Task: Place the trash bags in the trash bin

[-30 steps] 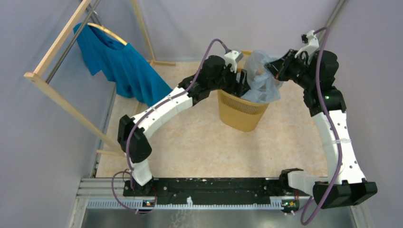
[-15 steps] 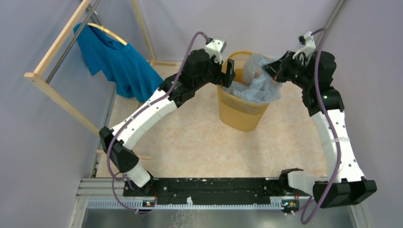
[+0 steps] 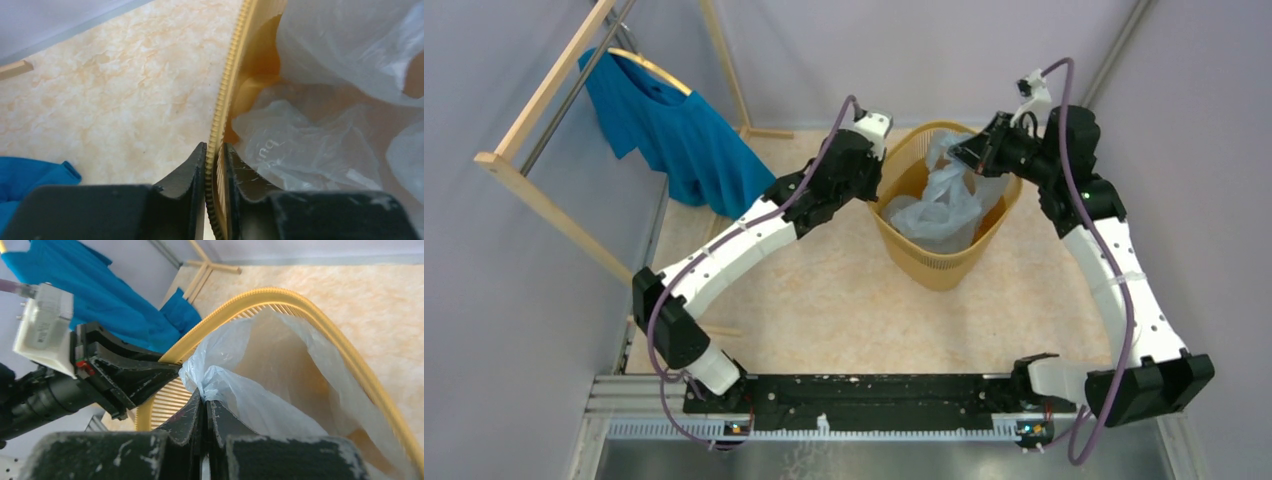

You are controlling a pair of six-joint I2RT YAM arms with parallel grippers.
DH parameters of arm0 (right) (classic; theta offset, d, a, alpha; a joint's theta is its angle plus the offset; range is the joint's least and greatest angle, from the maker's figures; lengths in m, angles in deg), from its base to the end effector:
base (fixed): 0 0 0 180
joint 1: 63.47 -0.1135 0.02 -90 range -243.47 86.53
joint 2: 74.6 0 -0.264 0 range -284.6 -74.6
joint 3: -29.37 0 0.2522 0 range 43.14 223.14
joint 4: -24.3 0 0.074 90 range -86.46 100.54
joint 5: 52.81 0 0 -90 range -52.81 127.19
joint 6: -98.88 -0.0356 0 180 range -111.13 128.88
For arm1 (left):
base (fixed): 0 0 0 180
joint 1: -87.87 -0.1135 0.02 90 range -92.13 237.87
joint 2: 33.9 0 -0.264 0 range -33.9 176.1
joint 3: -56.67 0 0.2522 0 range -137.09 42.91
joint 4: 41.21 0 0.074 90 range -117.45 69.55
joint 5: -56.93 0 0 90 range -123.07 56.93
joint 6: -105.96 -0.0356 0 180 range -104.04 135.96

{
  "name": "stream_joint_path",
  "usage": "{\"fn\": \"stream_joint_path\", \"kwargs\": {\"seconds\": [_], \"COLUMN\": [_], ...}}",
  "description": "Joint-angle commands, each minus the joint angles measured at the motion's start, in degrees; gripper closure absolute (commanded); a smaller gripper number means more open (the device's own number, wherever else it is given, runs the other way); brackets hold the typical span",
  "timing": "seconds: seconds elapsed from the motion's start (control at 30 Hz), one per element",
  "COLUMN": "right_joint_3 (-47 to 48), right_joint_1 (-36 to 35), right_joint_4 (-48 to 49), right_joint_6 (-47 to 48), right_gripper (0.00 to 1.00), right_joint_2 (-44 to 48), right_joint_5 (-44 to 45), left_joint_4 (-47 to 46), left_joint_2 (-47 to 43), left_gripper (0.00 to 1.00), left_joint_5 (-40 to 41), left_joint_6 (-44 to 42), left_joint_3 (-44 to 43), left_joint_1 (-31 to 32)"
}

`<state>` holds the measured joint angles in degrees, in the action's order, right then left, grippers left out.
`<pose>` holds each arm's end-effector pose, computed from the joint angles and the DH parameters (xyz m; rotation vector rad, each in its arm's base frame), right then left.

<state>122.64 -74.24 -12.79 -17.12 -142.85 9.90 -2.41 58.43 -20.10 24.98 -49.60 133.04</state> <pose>0.2465 0.0635 0.4433 -0.1124 1.8411 0.8786 0.2694 -0.2597 0.3923 0.4844 1.9541 -0.3810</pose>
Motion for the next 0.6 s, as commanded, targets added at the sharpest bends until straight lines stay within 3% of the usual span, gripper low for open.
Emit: {"fn": "stream_joint_path", "kwargs": {"seconds": [0.0,0.3,0.57], "right_joint_3": [1.1,2.64,2.8], "right_joint_1": [-3.62,-10.1,-12.09], "right_joint_4": [2.88,6.39,10.41], "right_joint_6": [-0.47,-2.11,-4.2], "right_gripper": [1.0,1.0,1.0], "right_joint_2": [-2.51,-7.58,-8.49], "right_joint_5": [-1.63,-1.95,-2.96], "left_joint_4": [2.51,9.21,8.52], "left_joint_2": [-6.9,-13.1,-21.34], "left_gripper": [0.82,1.0,1.0], "left_joint_5": [1.26,8.07,14.06], "left_joint_6": [1.72,13.23,33.54], "left_joint_3": [2.37,6.03,17.66], "left_joint_1": [0.19,0.91,1.0]}}
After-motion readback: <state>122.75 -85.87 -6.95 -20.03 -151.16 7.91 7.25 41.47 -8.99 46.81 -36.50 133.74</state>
